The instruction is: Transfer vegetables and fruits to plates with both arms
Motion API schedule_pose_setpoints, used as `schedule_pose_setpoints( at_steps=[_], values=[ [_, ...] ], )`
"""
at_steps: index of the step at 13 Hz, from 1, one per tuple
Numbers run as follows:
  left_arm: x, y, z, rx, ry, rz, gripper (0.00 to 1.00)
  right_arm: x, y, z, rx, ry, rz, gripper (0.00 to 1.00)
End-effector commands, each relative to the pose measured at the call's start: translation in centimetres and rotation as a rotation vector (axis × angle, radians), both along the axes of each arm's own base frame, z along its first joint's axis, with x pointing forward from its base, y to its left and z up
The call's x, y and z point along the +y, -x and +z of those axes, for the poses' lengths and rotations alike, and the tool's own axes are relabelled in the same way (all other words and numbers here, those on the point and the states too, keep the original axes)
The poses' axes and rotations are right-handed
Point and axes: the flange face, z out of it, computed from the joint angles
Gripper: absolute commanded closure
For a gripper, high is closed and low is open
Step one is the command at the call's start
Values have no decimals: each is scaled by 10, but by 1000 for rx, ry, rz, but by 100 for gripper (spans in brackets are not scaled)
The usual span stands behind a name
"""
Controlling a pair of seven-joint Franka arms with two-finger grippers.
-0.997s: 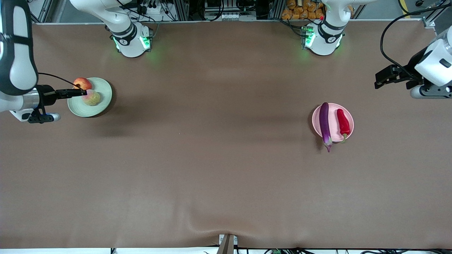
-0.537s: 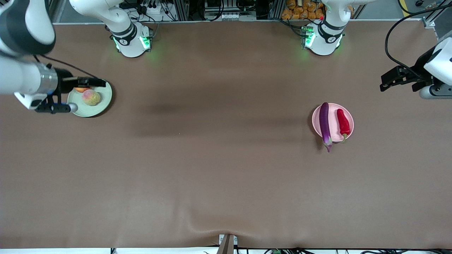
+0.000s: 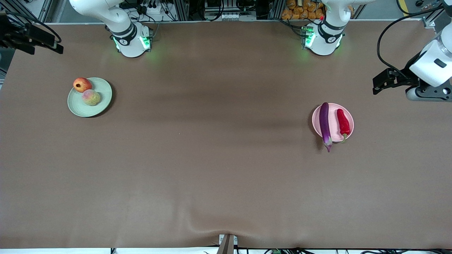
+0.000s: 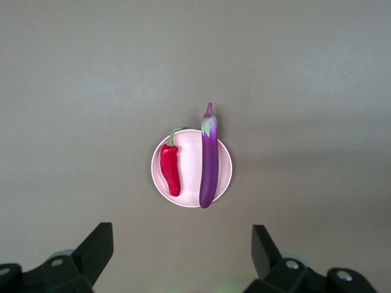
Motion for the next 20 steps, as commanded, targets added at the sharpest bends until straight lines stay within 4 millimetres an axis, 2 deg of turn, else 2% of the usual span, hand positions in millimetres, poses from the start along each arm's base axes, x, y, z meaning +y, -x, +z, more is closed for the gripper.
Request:
schedule_pose_setpoints(
  at_steps=[1,5,7,10,14,15,17,20],
  values=[
    [5,3,5,-14,-14,-4,0,5,-5,-4,16,19,15,0],
    [5,4,3,-8,-15,-5,0,-3,-6,-1,6,15,0,0],
    [6,5,3,3,-18,-5,0,-1,-12,-9,19,18,23,0],
    [3,19,11,38,-29,-30,0,-4,-14,-4,-7,6,30,0],
    [2,19,11,41,-29,-33,0,-4,-13,-2,-30,38,111,0],
    [3,18,10,42,-29,-32,0,4,-10,2,-42,109,130,0],
    [4,18,10,42,-29,-30,0,19,8,30,-136,174,145,0],
    [4,18,9,42,-30,-30,0,14,4,28,-153,169,136,0]
  ],
)
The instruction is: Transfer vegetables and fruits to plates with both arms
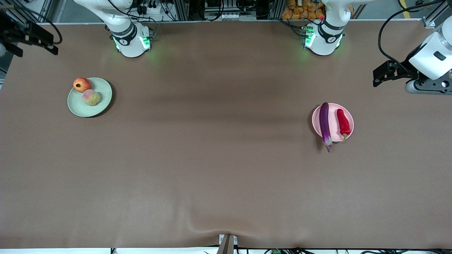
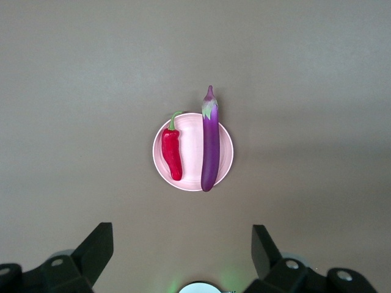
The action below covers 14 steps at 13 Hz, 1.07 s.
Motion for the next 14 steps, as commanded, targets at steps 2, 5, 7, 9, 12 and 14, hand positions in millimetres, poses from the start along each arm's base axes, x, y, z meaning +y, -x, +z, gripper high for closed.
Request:
schedule_pose_setpoints(
  at_steps=[2,5,7,9,12,14],
  values=[
    [2,4,3,1,-21,-18,0,-2,-14,-15,-49,-8,13,0],
    [2,3,2,2,-20,-18,0,-8,-36,-51,-84,-49,-2,0],
    [2,3,2,2,-20,-18,0,-13,-44,-58,-76,-58,0,0],
    [3,3,1,4,-21,-16,0,-17,-48,-63,-54,-65,9,0],
    [3,3,1,4,-21,-16,0,-9,-52,-58,-74,-65,44,0],
    [3,3,1,4,-20,-16,0,-12,-53,-58,-78,-66,39,0]
  ],
)
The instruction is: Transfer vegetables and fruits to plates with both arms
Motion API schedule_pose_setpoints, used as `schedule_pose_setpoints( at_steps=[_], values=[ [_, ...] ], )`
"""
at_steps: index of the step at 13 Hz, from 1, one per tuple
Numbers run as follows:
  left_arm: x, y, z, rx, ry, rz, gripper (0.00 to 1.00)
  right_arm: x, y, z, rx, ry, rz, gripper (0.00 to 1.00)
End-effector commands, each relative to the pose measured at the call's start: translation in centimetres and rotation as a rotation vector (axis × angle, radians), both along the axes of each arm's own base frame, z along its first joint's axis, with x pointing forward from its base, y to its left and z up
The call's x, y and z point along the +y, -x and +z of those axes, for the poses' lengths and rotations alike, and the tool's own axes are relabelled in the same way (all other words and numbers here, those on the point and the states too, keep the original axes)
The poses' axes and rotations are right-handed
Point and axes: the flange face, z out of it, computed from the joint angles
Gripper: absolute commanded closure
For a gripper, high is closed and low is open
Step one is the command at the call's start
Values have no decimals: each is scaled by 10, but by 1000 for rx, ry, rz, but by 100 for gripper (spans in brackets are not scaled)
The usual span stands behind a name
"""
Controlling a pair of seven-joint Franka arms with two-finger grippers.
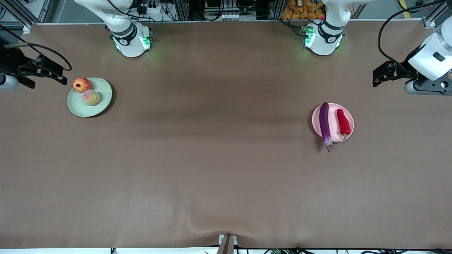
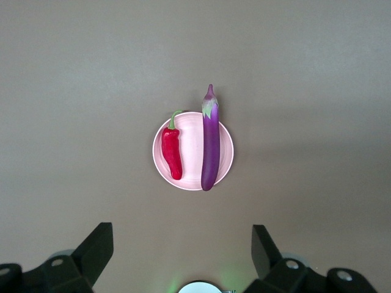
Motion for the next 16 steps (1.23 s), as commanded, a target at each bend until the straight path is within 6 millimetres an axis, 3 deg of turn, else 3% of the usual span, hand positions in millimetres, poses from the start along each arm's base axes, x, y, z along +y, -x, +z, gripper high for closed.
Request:
schedule_pose_setpoints(
  at_steps=[1,3,8,16],
  values=[
    [4,2,2,2,-20,-15,0,0,-2,6,-9,-11,14,0],
    [4,2,2,2,-20,-15,0,-13,-2,7,-8,-19,-6,0],
    [4,1,1,2,-19,-14,0,-19,-1,8,-13,-21,13,0],
    [4,1,1,0,-19,-14,0,-15,-2,7,-15,-20,21,0]
  ],
)
